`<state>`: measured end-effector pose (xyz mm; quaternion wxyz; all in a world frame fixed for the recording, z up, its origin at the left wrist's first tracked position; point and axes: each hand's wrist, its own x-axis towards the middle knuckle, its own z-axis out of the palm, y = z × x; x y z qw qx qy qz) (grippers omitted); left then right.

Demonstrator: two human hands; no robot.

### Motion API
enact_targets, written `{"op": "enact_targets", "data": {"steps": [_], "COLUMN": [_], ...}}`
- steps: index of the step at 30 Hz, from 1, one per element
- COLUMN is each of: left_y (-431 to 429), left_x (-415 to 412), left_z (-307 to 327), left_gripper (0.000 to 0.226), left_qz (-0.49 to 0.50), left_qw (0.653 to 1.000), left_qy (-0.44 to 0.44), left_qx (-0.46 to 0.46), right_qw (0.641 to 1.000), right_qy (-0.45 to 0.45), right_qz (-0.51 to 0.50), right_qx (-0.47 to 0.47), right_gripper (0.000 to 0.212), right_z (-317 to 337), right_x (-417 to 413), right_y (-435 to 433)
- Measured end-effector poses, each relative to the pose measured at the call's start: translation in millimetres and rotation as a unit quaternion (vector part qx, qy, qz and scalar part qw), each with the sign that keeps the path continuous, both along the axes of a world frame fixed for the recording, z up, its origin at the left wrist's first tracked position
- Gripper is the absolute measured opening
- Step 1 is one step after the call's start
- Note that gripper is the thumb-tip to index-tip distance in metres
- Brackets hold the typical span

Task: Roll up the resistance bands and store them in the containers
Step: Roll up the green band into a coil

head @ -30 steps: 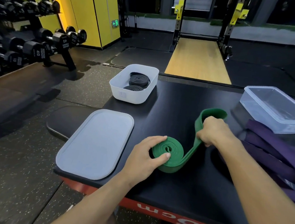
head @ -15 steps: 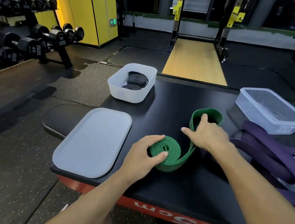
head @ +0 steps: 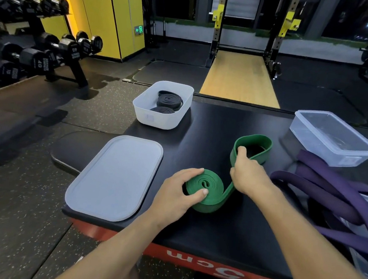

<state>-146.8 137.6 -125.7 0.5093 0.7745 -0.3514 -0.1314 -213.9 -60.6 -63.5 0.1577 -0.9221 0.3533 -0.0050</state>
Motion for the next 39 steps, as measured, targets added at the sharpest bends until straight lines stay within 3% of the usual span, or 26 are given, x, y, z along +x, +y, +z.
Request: {"op": "enact_targets", "data": {"steps": [6, 13, 16, 21, 27, 30, 33, 39], "left_y": [-1, -2, -2, -1, 0, 1, 1, 0], "left_x": [-1, -1, 0, 0, 0, 0, -1, -1], "left_z": [1, 0, -1, 0, 1, -1, -2, -1], "left_gripper": [0.050, 0.050, 0.050, 0.049, 0.048, 0.048, 0.049, 0.048], "left_qz": [0.003, 0.005, 0.006, 0.007, 0.002, -0.003, -0.004, -0.001], "left_qw": [1.000, 1.000, 1.000, 1.000, 1.000, 1.000, 1.000, 1.000], "left_qy": [0.000, -0.007, -0.002, 0.002, 0.000, -0.003, -0.003, -0.008], "left_qx": [-0.009, -0.009, -0.012, -0.009, -0.005, -0.005, -0.007, -0.009], "right_qw": [0.991, 0.978, 0.979, 0.986, 0.986, 0.975, 0.967, 0.962], "right_qy": [-0.131, -0.199, -0.193, -0.166, -0.136, -0.164, -0.196, -0.238], "right_qz": [-0.002, 0.057, 0.059, 0.030, 0.097, 0.142, 0.142, 0.100], "right_qx": [-0.033, 0.009, 0.024, -0.005, 0.006, 0.051, 0.077, 0.086], "right_gripper": [0.039, 0.025, 0.013, 0.020, 0.023, 0.017, 0.039, 0.026], "right_z": [-9, -22, -27, -26, -29, -37, -40, -40], "right_x": [-28, -66, -70, -63, -61, -69, -66, -57], "right_y": [14, 39, 48, 43, 36, 30, 23, 32]}}
